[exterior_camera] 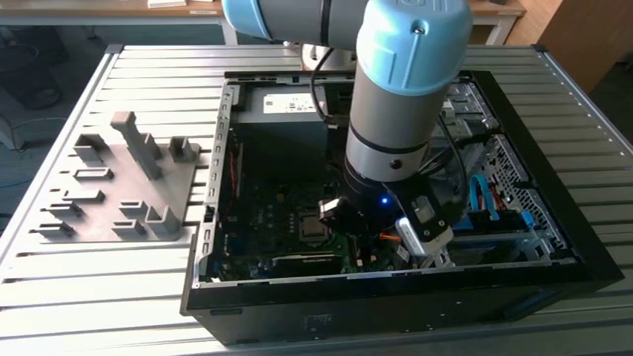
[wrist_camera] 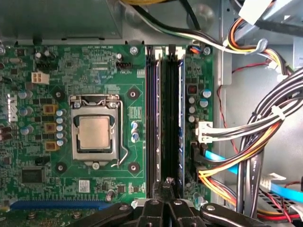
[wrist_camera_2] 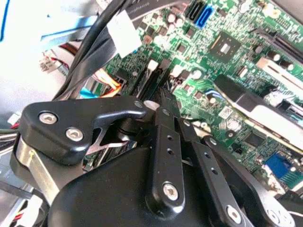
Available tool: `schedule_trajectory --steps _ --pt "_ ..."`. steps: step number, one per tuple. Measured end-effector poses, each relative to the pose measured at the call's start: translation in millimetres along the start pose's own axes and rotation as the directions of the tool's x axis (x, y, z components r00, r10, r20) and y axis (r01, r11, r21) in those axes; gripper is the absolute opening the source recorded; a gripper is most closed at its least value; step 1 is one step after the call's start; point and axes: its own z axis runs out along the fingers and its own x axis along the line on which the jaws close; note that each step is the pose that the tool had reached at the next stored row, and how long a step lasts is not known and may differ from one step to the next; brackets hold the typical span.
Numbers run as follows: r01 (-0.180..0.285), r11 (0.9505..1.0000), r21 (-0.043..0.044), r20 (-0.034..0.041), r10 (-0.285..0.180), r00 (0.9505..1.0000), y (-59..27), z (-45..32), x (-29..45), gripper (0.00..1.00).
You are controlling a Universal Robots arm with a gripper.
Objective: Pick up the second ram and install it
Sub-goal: 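Press down the second ram until it locks into place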
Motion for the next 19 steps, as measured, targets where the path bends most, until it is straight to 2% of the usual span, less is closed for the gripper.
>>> schedule_trajectory --steps 7,10,11,15,16,19 --pt "0.002 0.9999 0.0147 -0.0002 -0.002 1.0 -2.1 3.4 -0.1 0.1" --pt "0.003 0.9999 0.0152 0.0001 -0.003 1.0 -2.2 2.9 0.0 0.1" --pt "0.003 0.9999 0.013 0.0008 -0.003 1.0 -2.1 0.4 -0.1 0.1" --pt "0.004 0.9999 0.015 0.0002 -0.004 1.0 -3.1 -18.4 -0.2 0.1" --pt "0.004 0.9999 0.0147 0.0002 -0.004 1.0 -2.1 -19.8 -0.3 0.1" --pt "0.004 0.9999 0.0148 0.0002 -0.004 1.0 10.2 -20.6 0.0 0.1"
